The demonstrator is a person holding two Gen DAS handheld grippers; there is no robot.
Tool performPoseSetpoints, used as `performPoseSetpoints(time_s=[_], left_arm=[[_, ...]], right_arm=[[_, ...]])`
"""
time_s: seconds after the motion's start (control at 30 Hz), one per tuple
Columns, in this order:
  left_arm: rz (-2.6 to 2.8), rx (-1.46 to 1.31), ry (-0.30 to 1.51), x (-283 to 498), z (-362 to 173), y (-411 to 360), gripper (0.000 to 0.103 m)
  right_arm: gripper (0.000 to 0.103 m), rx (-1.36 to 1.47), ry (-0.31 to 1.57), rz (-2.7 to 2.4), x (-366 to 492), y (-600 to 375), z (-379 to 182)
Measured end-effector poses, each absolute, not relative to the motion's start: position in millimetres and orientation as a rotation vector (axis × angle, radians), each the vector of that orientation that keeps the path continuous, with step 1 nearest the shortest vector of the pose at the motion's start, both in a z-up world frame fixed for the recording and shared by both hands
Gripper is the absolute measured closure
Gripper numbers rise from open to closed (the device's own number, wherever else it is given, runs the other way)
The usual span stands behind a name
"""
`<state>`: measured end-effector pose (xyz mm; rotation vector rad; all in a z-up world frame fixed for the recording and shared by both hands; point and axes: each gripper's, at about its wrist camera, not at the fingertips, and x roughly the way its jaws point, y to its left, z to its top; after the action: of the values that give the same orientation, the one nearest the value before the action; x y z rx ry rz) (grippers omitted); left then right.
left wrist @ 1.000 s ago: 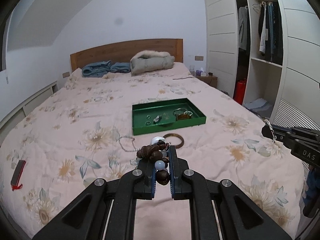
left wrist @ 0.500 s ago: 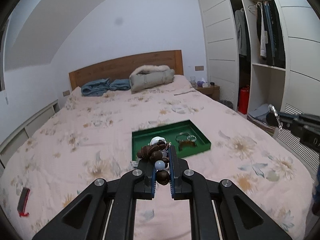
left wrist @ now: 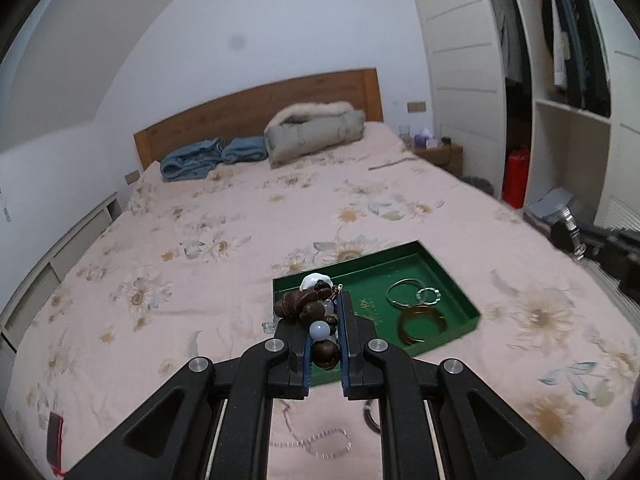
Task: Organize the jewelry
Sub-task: 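Carry the beaded bracelet and twisted hoop into the green tray with both tools, then open both tools to release the items and withdraw from the tray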
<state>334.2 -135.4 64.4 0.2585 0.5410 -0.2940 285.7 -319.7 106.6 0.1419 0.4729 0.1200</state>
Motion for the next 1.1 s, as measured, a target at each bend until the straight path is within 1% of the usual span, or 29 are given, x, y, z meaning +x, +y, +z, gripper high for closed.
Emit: performPoseSetpoints(time_s=[0.27, 0.4, 0.53, 0.7, 0.83, 1.1], left_arm=[[-0.258, 0.293, 0.679, 438, -9, -153, 0.093], [-0.246, 0.253, 0.746, 490, -32, -159, 0.093], [-0.258, 0.231, 0.8, 530, -53, -173, 0.093], [-0.259, 0.225, 0.885, 558, -83, -188, 0.093], [-0.214, 0.216, 0.944, 571, -103, -183, 0.093], [-0.182, 0.184, 0.997, 577, -118, -172, 0.092]], right_arm=[[0.098, 0.164, 0.621, 0.115, 403, -307, 23], [0.098, 0.158, 0.708, 0.082, 462, -309, -19], [0.098, 0.167, 0.782, 0.042, 501, -317, -50], [0.098, 0.152, 0.879, -0.003, 529, -325, -77], [0.098, 0.091, 0.964, -0.028, 543, -323, -98], [0.097, 0.013, 0.97, -0.018, 545, -316, -104]])
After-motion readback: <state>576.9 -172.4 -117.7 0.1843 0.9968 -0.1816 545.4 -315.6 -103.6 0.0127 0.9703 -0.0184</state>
